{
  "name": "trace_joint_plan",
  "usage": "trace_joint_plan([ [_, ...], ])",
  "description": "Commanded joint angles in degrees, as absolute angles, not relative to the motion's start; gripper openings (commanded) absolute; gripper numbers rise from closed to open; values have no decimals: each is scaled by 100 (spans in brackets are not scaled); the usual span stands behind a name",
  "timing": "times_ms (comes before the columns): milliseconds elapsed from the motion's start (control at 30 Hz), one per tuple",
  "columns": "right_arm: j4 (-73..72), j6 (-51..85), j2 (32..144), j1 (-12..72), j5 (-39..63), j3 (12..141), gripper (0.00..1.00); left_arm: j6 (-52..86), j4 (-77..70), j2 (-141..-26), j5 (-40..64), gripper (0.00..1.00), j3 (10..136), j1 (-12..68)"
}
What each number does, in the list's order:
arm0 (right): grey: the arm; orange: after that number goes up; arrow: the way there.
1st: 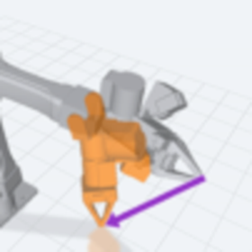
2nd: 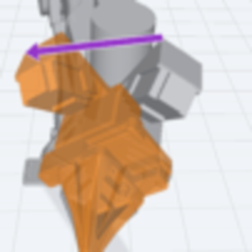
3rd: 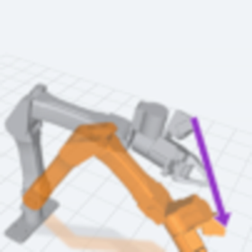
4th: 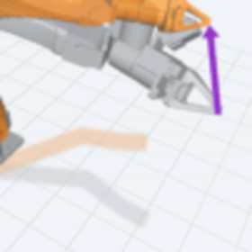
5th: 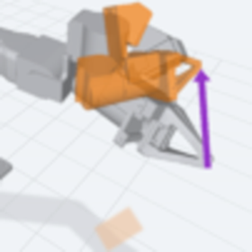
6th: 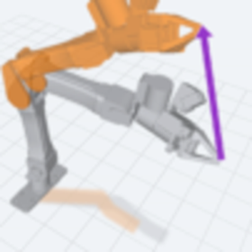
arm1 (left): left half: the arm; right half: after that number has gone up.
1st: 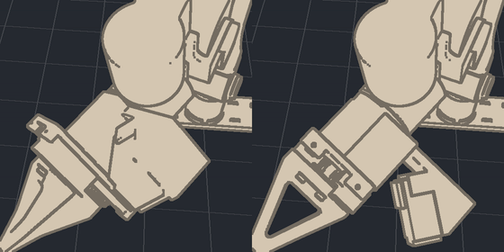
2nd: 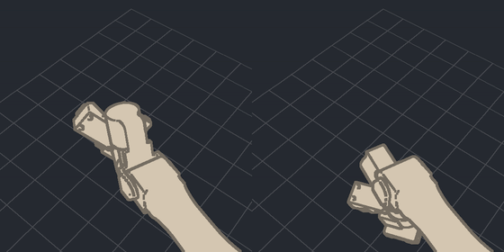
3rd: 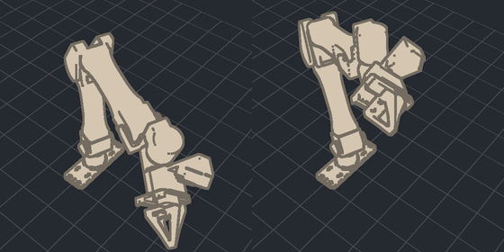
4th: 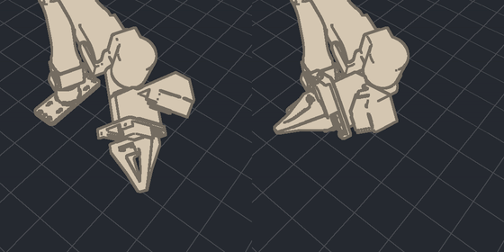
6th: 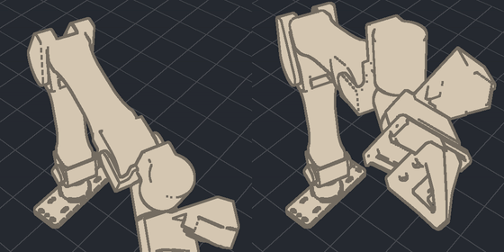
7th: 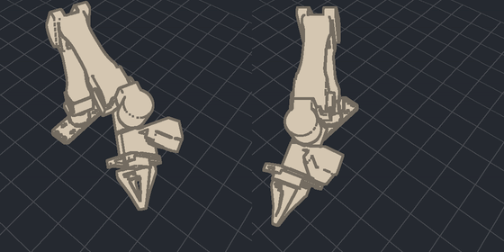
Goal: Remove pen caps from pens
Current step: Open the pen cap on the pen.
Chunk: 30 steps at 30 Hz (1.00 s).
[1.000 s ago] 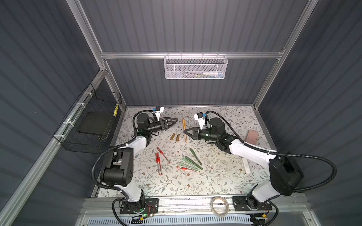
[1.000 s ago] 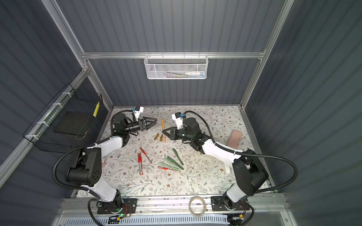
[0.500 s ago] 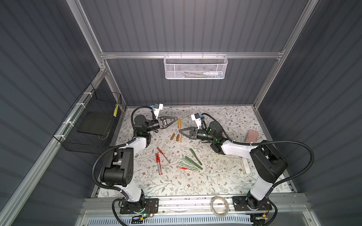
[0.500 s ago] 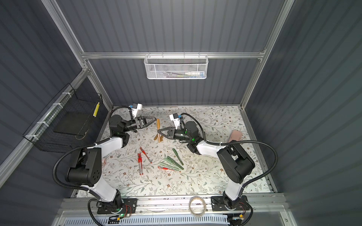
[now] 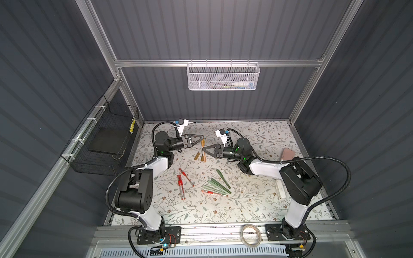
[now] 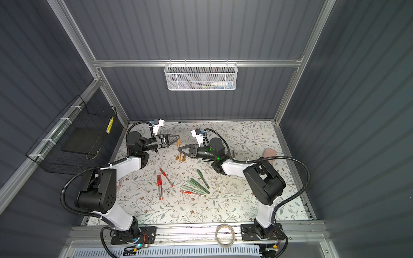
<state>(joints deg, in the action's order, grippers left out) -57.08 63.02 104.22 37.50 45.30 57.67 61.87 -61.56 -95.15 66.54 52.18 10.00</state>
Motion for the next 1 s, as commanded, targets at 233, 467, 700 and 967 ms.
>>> trace_joint_plan([
  [233,-5855,6275,10455,3769,4659,5959,4,6053,-6206,-9477,6786,24,5249,1114],
  [467,-5568,6044,10215,3753,4538,5841,21,5986,-6038,-9463,6739,6,5261,1108],
  [700,-3092,4381,9266,4013,3065,5777,43,5953,-5806,-9473,6623,0,5344,1108],
  [967,-1283,3347,9094,4425,1760,6413,44,5712,-5393,-9481,6537,0,5370,1109],
])
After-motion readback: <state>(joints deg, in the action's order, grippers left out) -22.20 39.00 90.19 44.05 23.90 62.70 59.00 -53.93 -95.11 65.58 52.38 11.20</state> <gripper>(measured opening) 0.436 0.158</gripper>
